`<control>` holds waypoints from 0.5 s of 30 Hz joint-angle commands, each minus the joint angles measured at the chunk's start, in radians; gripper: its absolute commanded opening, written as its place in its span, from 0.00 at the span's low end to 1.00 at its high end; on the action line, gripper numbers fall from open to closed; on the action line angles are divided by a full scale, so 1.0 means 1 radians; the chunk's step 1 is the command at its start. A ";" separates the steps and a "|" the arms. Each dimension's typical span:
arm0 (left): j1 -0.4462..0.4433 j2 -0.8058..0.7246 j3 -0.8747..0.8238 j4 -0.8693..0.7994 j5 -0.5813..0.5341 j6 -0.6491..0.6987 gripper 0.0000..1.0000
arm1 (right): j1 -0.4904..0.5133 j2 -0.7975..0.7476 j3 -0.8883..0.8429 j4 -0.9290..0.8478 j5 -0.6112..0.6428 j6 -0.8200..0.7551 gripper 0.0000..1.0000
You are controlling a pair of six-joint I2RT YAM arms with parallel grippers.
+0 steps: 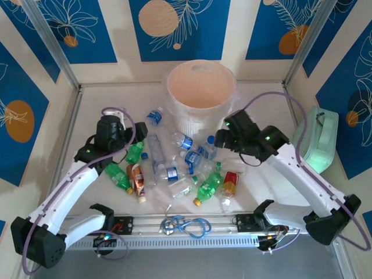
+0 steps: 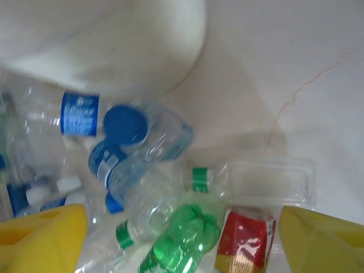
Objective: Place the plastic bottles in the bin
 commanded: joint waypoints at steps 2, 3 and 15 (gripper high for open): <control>-0.062 0.019 0.032 -0.060 0.005 -0.092 0.83 | 0.073 0.132 0.070 -0.096 0.009 0.045 0.82; -0.065 0.032 0.036 -0.061 0.015 -0.107 0.82 | 0.076 0.168 0.093 -0.096 -0.012 0.036 0.77; -0.065 0.031 0.047 -0.123 0.036 -0.164 0.79 | 0.033 0.295 0.131 0.038 -0.045 -0.058 0.65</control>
